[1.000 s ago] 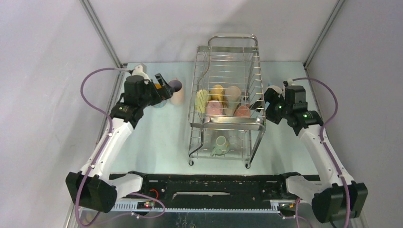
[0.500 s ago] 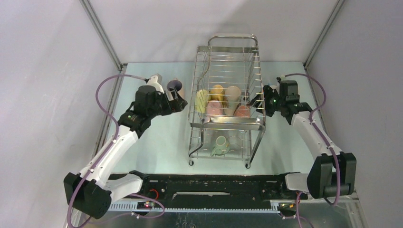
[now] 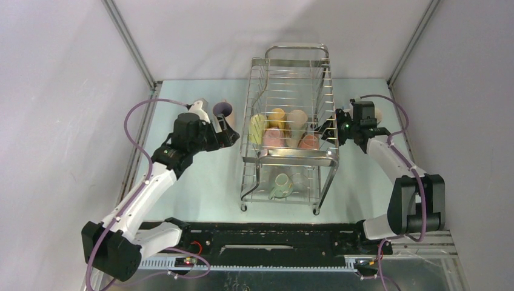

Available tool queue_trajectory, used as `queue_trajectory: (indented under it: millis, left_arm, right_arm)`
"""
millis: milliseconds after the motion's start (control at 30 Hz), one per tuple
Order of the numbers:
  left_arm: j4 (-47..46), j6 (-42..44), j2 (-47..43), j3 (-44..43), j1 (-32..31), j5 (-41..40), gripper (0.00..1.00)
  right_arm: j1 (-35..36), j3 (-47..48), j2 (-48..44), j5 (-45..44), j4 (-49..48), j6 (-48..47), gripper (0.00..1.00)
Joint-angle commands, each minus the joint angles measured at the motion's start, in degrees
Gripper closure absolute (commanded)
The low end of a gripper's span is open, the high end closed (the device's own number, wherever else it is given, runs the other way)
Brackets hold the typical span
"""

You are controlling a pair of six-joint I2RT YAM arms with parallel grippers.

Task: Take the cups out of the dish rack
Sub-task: Unload the cup from the dish rack.

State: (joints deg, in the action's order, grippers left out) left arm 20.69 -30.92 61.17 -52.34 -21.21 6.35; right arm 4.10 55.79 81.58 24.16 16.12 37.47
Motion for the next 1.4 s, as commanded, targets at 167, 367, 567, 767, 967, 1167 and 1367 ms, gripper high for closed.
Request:
queue_trajectory:
  millis: [167,367,567,767,967,1167,1367]
  left_arm:
    - [-1.51,0.98,-1.67,1.45,-0.32,1.13,0.00]
    - [-1.70,0.91,-1.08,1.30,-0.41,1.18,0.00]
    - [0.02,1.10,0.09,0.09,-0.41,0.44,0.00]
    - [3.11,1.73,1.78,-2.17,-0.41,-1.48,0.00]
    - [4.59,1.22,3.48,-4.11,-0.41,-2.98,0.00]
    - [5.16,1.06,4.30,-4.87,-0.42,-3.65,0.00]
    - [5.15,1.19,4.04,-4.56,-0.41,-3.36,0.00]
  right_arm:
    - [-0.49,0.28,1.55,0.70,-4.50,7.93,0.48]
    - [-0.75,-1.57,1.19,0.96,-6.71,12.47,0.50]
    - [-1.59,-5.15,-0.65,1.06,-9.89,16.04,0.51]
    - [-2.95,-10.27,-1.95,3.02,-17.45,20.07,0.51]
    - [-2.94,-11.68,1.78,6.12,-24.15,23.89,0.52]
    - [-2.63,-12.66,4.09,7.92,-28.95,27.60,0.54]
    - [-2.04,-13.55,5.36,7.90,-31.30,30.25,0.55]
